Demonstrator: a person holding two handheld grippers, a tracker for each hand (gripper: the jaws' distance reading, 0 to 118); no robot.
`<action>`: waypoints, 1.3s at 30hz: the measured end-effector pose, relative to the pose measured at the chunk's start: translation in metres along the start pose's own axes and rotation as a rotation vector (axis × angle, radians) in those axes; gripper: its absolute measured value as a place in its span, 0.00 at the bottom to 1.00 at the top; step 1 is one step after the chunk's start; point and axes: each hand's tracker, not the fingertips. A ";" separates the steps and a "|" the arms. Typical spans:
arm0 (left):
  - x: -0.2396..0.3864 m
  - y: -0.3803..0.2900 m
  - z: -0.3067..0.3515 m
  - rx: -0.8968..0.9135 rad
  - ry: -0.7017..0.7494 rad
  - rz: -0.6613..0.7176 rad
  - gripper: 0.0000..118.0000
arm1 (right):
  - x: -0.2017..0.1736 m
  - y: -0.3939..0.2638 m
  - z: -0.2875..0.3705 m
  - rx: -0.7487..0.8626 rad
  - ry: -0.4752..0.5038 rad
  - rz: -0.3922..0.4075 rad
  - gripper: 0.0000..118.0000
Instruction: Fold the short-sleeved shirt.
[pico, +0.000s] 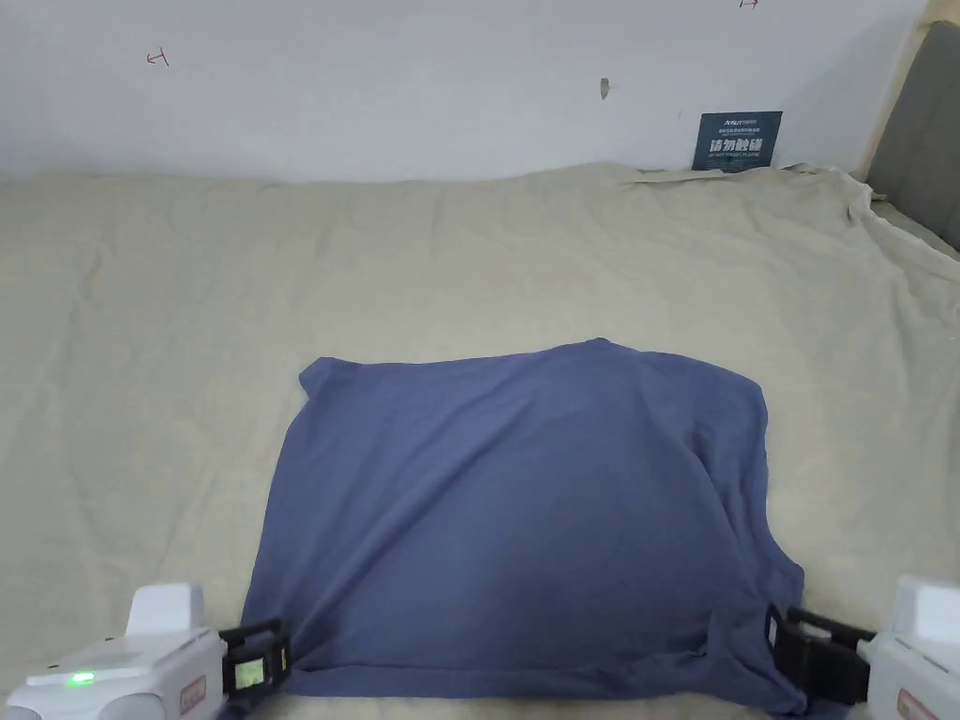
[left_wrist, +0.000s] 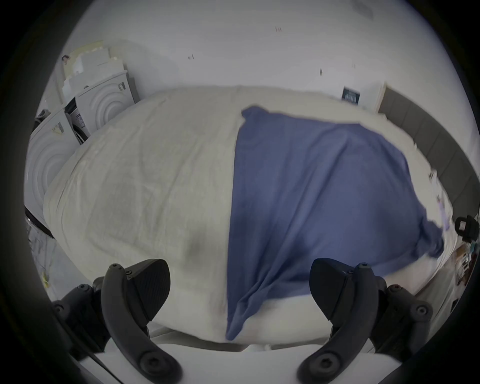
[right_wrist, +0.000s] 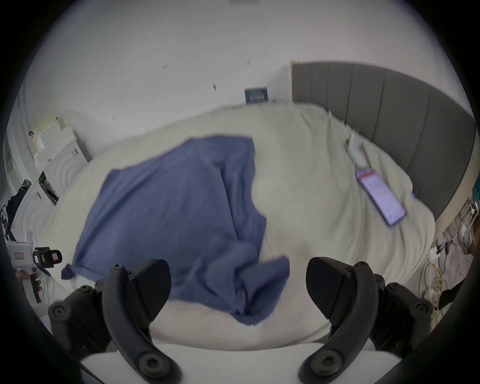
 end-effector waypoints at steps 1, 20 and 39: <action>0.000 0.006 0.004 0.038 -0.010 0.008 0.95 | -0.003 0.008 0.005 0.035 -0.001 0.006 0.90; 0.029 0.043 0.037 0.278 -0.094 -0.001 0.00 | -0.038 0.050 0.044 0.326 -0.006 0.059 0.00; -0.001 -0.002 -0.008 -0.109 0.013 0.029 0.95 | -0.036 0.042 0.044 0.272 0.022 0.046 0.00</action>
